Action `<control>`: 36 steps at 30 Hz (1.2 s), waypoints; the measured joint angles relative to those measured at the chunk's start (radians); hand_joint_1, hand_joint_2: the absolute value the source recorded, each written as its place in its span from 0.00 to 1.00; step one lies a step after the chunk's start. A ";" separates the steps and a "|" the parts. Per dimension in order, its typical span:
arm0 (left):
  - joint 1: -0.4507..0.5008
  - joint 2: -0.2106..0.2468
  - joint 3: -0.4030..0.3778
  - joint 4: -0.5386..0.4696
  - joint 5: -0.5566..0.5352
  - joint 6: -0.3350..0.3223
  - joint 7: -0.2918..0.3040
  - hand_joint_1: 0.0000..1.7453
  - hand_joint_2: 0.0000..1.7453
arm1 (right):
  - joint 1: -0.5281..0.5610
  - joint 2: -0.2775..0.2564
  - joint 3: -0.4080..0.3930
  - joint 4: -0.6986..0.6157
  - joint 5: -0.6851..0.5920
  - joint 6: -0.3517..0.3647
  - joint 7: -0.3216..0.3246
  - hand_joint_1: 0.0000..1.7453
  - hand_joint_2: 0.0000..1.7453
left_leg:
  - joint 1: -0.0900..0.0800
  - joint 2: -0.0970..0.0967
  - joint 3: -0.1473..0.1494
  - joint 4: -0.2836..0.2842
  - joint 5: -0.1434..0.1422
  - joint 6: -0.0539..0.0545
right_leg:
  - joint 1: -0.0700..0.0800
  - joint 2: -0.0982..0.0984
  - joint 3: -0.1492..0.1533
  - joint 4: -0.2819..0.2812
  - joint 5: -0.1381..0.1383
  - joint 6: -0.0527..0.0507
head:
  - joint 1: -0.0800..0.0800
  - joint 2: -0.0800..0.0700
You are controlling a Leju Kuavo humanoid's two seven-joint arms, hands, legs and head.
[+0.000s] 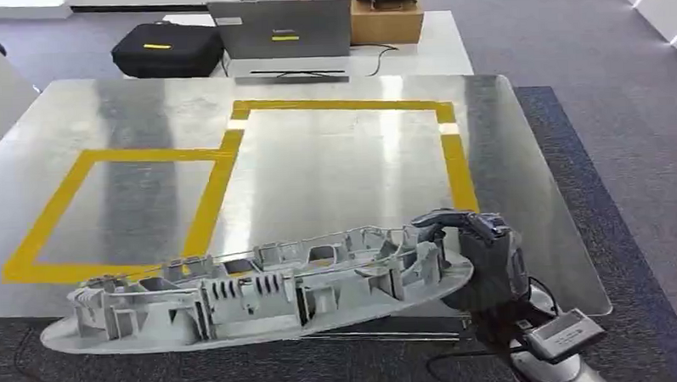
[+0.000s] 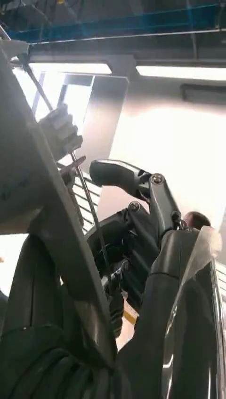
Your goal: Take the parts from the cabinet and place them on the table.
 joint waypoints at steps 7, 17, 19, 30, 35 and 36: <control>-0.009 0.010 -0.005 0.014 0.003 0.006 0.000 0.00 1.00 | -0.022 0.000 0.001 0.022 0.034 -0.024 0.013 1.00 1.00 | 0.001 -0.005 0.012 -0.016 0.002 0.018 | -0.005 0.034 0.015 -0.026 -0.009 -0.012 | -0.004 0.000; -0.017 0.026 -0.051 0.052 0.012 0.028 0.008 0.00 1.00 | -0.079 -0.001 0.040 0.125 0.307 -0.121 0.098 1.00 1.00 | 0.009 -0.005 0.012 -0.019 0.005 -0.013 | 0.002 0.033 0.011 -0.021 -0.008 -0.014 | -0.003 0.000; -0.024 0.031 -0.066 0.064 0.012 0.034 0.011 0.00 1.00 | -0.094 -0.003 0.058 0.153 0.363 -0.133 0.119 1.00 1.00 | 0.009 -0.005 0.012 -0.019 0.005 -0.014 | 0.001 0.031 0.012 -0.021 -0.008 -0.015 | -0.002 0.000; -0.030 0.057 -0.149 0.084 0.023 0.035 0.073 0.00 1.00 | -0.193 -0.046 0.169 0.336 0.694 -0.118 0.315 1.00 1.00 | 0.006 -0.005 0.011 -0.015 0.006 -0.015 | -0.002 0.033 0.012 -0.022 -0.003 -0.012 | -0.002 0.000; -0.029 0.064 -0.182 0.084 0.031 0.029 0.087 0.00 1.00 | -0.213 -0.065 0.209 0.416 0.756 -0.090 0.362 1.00 1.00 | 0.006 -0.005 0.011 -0.013 0.006 -0.014 | -0.002 0.032 0.013 -0.022 -0.003 -0.012 | -0.003 0.000; -0.029 0.066 -0.188 0.084 0.032 0.030 0.088 0.00 1.00 | -0.213 -0.068 0.213 0.430 0.761 -0.094 0.360 1.00 1.00 | 0.006 -0.005 0.011 -0.013 0.006 -0.014 | -0.002 0.032 0.013 -0.022 -0.003 -0.012 | -0.002 0.000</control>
